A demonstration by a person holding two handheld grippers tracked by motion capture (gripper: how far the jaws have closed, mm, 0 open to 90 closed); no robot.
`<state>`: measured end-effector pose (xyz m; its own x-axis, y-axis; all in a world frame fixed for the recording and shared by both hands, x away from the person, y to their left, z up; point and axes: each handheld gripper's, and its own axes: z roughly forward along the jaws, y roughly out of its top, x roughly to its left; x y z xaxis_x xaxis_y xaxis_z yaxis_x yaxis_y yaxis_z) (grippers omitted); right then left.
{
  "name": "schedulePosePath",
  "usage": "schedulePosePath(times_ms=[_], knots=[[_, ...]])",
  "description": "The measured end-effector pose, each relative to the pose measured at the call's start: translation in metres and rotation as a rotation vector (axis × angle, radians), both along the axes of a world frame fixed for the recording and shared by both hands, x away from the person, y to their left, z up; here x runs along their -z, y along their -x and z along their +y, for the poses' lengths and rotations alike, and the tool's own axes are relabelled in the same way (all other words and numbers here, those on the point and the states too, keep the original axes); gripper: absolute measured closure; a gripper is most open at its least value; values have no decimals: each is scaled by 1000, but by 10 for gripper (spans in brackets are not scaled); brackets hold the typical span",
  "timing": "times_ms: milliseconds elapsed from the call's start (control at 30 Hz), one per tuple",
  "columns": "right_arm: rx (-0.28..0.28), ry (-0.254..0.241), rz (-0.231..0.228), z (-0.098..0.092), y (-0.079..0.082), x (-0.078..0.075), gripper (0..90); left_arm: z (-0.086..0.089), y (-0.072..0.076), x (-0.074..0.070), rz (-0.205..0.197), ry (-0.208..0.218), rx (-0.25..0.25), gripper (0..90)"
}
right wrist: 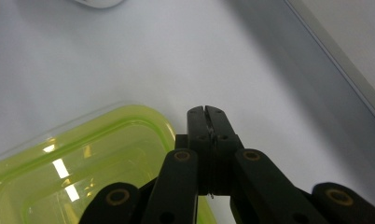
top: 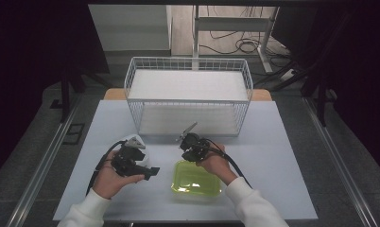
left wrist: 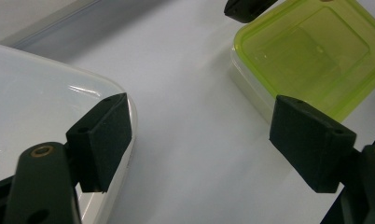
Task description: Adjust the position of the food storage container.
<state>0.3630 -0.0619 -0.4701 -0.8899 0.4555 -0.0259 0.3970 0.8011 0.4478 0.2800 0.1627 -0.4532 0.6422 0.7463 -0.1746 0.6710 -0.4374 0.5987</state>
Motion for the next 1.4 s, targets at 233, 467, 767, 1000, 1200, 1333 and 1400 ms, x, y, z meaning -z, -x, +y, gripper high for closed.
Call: schedulePosePath(times_ms=[233, 467, 767, 1000, 1200, 1333, 1400], knots=[[28, -54, -38, -24, 11, -22, 887, -1, 1, 2, -1, -2, 0, 207], [105, -120, -57, -80, 39, -35, 887, -4, 6, 4, 7, 33, -10, 208], [281, -277, -70, -136, 76, -29, 436, -3, 10, 5, 12, 100, -61, 218], [348, -351, -7, -157, 86, -11, 260, -7, 16, 10, 18, 143, -90, 229], [368, -369, 21, -160, 87, -1, 235, -8, 17, 11, 18, 157, -93, 239], [372, -385, 38, -161, 88, 0, 234, -4, 17, 11, 19, 177, -106, 243], [379, -398, 39, -161, 88, 0, 231, -4, 17, 11, 16, 177, -107, 244]])
